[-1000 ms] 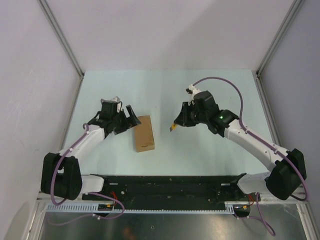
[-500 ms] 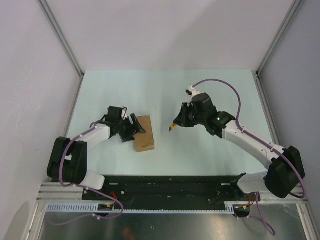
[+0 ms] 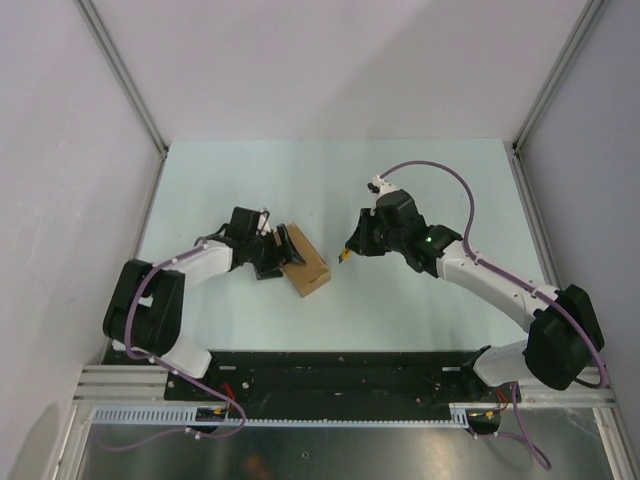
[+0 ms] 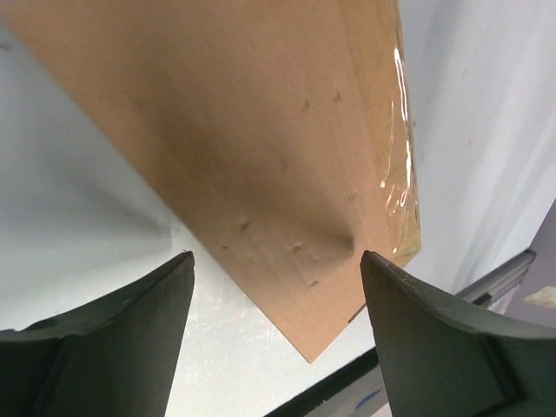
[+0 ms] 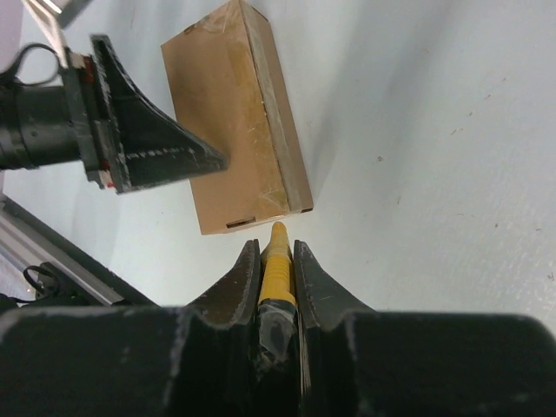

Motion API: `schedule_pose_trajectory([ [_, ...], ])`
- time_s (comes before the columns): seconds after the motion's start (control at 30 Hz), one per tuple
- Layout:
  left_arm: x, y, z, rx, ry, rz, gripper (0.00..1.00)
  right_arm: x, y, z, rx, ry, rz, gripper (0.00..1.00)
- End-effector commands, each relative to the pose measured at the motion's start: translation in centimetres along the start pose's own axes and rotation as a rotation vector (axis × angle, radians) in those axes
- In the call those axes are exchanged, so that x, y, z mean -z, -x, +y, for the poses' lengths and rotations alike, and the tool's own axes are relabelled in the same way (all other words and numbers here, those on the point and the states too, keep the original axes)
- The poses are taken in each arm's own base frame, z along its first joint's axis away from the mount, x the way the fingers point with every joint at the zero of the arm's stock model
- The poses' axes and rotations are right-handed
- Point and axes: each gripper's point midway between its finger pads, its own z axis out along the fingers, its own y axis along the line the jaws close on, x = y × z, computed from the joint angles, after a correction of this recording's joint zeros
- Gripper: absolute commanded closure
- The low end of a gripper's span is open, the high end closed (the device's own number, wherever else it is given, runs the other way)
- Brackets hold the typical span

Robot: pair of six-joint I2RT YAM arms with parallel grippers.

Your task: Unpack the express box

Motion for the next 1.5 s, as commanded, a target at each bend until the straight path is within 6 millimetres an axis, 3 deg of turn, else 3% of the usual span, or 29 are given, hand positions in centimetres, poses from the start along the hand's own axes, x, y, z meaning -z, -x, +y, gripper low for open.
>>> schedule_pose_trajectory([
  [0.0, 2.3, 4.7, -0.4, -0.029, 0.000, -0.168, 0.14, -0.8, 0.9, 0.3, 0.032, -0.010, -0.055, 1.00],
  [0.13, 2.8, 7.0, 0.1, -0.022, 0.013, -0.218, 0.07, -1.4, 0.4, 0.4, 0.042, -0.007, -0.042, 1.00],
  [0.2, 2.9, 8.1, -1.2, -0.046, -0.020, -0.225, 0.08, -1.6, 0.4, 0.5, 0.041, -0.004, -0.042, 1.00],
  [0.33, 0.9, 8.9, -1.7, -0.044, -0.048, -0.175, 0.16, -2.3, 0.2, 0.3, 0.043, -0.009, -0.040, 1.00],
  [0.4, 0.4, 9.5, -2.1, -0.055, -0.062, -0.172, 0.25, -2.5, 0.4, 0.3, 0.043, -0.007, -0.048, 1.00],
  [0.5, -0.6, 9.6, -2.3, -0.077, -0.088, -0.139, 0.33, -2.9, 0.5, 0.1, 0.040, -0.014, -0.050, 1.00],
  [0.8, -2.1, 8.5, -3.1, -0.160, -0.159, -0.050, 0.36, -3.2, 2.2, -0.9, 0.026, -0.085, -0.138, 1.00],
  [0.93, -1.1, 9.7, -3.1, -0.164, -0.119, -0.116, 0.34, -3.4, 3.6, -0.8, 0.023, -0.089, -0.198, 1.00],
  [1.1, 1.1, 12.0, -2.0, -0.102, 0.017, -0.257, 0.21, -3.6, 5.6, -1.4, 0.034, -0.130, -0.291, 1.00],
  [1.2, 2.0, 12.8, -2.7, -0.104, 0.017, -0.294, 0.17, -3.9, 7.2, -0.9, 0.050, -0.117, -0.353, 1.00],
  [1.47, 0.5, 12.4, -4.5, -0.079, -0.028, -0.224, 0.11, -7.0, 9.4, -0.9, 0.065, -0.040, -0.365, 1.00],
])
